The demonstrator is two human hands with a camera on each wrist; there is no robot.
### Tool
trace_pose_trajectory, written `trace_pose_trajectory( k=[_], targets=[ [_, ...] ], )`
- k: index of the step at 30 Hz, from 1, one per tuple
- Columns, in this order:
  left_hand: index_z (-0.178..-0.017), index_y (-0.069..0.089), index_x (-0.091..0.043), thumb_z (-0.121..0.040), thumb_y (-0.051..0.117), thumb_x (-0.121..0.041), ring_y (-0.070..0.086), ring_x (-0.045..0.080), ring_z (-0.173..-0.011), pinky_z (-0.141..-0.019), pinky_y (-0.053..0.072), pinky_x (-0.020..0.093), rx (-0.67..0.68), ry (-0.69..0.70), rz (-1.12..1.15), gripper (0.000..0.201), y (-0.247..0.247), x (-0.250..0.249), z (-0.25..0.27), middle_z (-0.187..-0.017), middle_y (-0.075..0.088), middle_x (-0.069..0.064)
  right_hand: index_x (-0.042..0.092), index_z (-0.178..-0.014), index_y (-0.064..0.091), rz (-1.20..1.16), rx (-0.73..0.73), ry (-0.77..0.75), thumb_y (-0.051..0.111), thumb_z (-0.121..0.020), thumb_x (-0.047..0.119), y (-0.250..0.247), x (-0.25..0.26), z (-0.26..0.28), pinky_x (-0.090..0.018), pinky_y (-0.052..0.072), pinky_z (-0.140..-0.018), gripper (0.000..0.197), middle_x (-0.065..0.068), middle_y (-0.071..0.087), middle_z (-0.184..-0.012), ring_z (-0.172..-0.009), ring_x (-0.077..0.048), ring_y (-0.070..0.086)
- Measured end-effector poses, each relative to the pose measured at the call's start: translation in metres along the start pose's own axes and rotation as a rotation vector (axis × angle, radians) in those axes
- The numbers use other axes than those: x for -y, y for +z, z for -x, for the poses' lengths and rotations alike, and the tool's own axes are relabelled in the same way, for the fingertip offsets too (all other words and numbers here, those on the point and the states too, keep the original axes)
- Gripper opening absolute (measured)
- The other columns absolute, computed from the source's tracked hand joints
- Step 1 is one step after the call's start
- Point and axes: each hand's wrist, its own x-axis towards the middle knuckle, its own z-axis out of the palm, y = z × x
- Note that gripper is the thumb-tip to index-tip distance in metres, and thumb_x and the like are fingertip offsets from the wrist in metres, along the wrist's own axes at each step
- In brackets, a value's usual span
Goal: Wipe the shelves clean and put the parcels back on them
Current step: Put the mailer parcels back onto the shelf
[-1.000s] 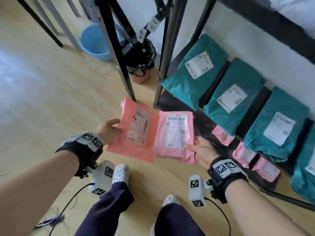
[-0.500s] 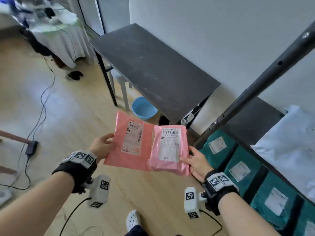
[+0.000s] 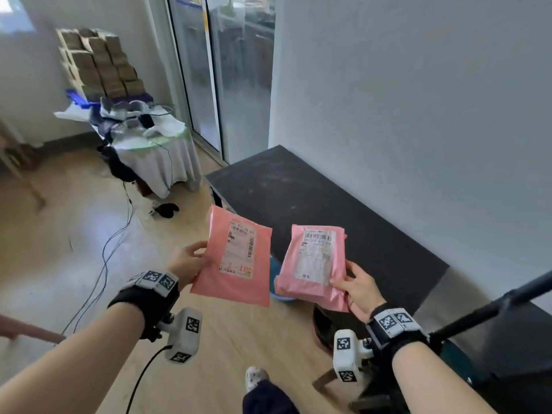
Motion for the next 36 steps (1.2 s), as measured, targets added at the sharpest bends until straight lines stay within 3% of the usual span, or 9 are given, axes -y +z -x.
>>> trace_pose_trajectory(
  k=[4, 7, 14, 17, 28, 33, 36],
  targets=[
    [-0.118, 0.058, -0.011, -0.088, 0.052, 0.007, 0.064, 0.027, -0.076, -0.055, 0.056, 0.033, -0.016, 0.004, -0.02, 0.035, -0.015, -0.047, -0.089, -0.091, 0.067, 0.012, 0.004, -0.132, 0.048, -0.035, 0.001, 0.0, 0.054, -0.086, -0.015, 0.029, 0.036, -0.084, -0.04, 0.056, -0.08, 0.05, -0.017, 0.065, -0.112, -0.1, -0.03, 0.065],
    [-0.116, 0.059, -0.01, -0.088, 0.051, 0.009, 0.065, 0.03, -0.079, -0.064, 0.056, 0.037, 0.019, -0.001, -0.045, 0.035, -0.023, -0.08, -0.145, -0.094, 0.068, 0.014, 0.005, -0.132, 0.049, -0.046, -0.027, 0.026, 0.054, -0.087, -0.014, 0.047, 0.056, -0.136, -0.038, 0.058, -0.077, 0.049, -0.018, 0.065, -0.114, -0.102, -0.03, 0.065],
    [-0.096, 0.065, -0.018, -0.085, 0.057, 0.004, 0.066, 0.028, -0.083, -0.08, 0.055, 0.042, 0.088, 0.029, -0.177, 0.025, -0.039, -0.148, -0.272, -0.092, 0.069, 0.011, 0.006, -0.133, 0.049, -0.054, -0.141, 0.08, 0.054, -0.086, -0.015, 0.092, 0.082, -0.238, -0.045, 0.054, -0.086, 0.051, -0.016, 0.064, -0.115, -0.104, -0.031, 0.064],
    [-0.101, 0.064, -0.016, -0.086, 0.055, 0.003, 0.068, 0.027, -0.085, -0.078, 0.056, 0.04, 0.177, 0.002, -0.214, 0.026, -0.039, -0.165, -0.331, -0.092, 0.071, 0.01, 0.008, -0.134, 0.048, -0.065, -0.207, 0.122, 0.054, -0.087, -0.013, 0.11, 0.086, -0.273, -0.047, 0.053, -0.088, 0.052, -0.014, 0.064, -0.115, -0.103, -0.03, 0.065],
    [-0.093, 0.062, -0.024, -0.086, 0.057, 0.0, 0.067, 0.032, -0.094, -0.088, 0.054, 0.049, 0.48, -0.077, -0.433, 0.025, -0.015, -0.208, -0.509, -0.103, 0.069, 0.012, 0.017, -0.135, 0.047, -0.157, -0.519, 0.32, 0.056, -0.089, -0.004, 0.163, 0.077, -0.339, -0.053, 0.052, -0.09, 0.051, -0.009, 0.065, -0.117, -0.105, -0.029, 0.065],
    [-0.108, 0.058, -0.018, -0.088, 0.056, -0.001, 0.067, 0.031, -0.093, -0.086, 0.055, 0.048, 0.53, -0.1, -0.521, 0.027, 0.0, -0.206, -0.544, -0.105, 0.068, 0.011, 0.022, -0.13, 0.053, -0.124, -0.593, 0.372, 0.059, -0.087, 0.0, 0.177, 0.073, -0.357, -0.052, 0.052, -0.092, 0.048, -0.004, 0.065, -0.119, -0.109, -0.026, 0.063],
    [-0.117, 0.057, -0.016, -0.087, 0.055, 0.001, 0.067, 0.031, -0.095, -0.087, 0.054, 0.048, 0.504, -0.092, -0.584, 0.035, 0.005, -0.205, -0.557, -0.107, 0.067, 0.011, 0.025, -0.116, 0.06, -0.057, -0.645, 0.382, 0.059, -0.085, 0.0, 0.183, 0.074, -0.363, -0.05, 0.052, -0.092, 0.04, -0.002, 0.065, -0.117, -0.109, -0.025, 0.062]
  ],
)
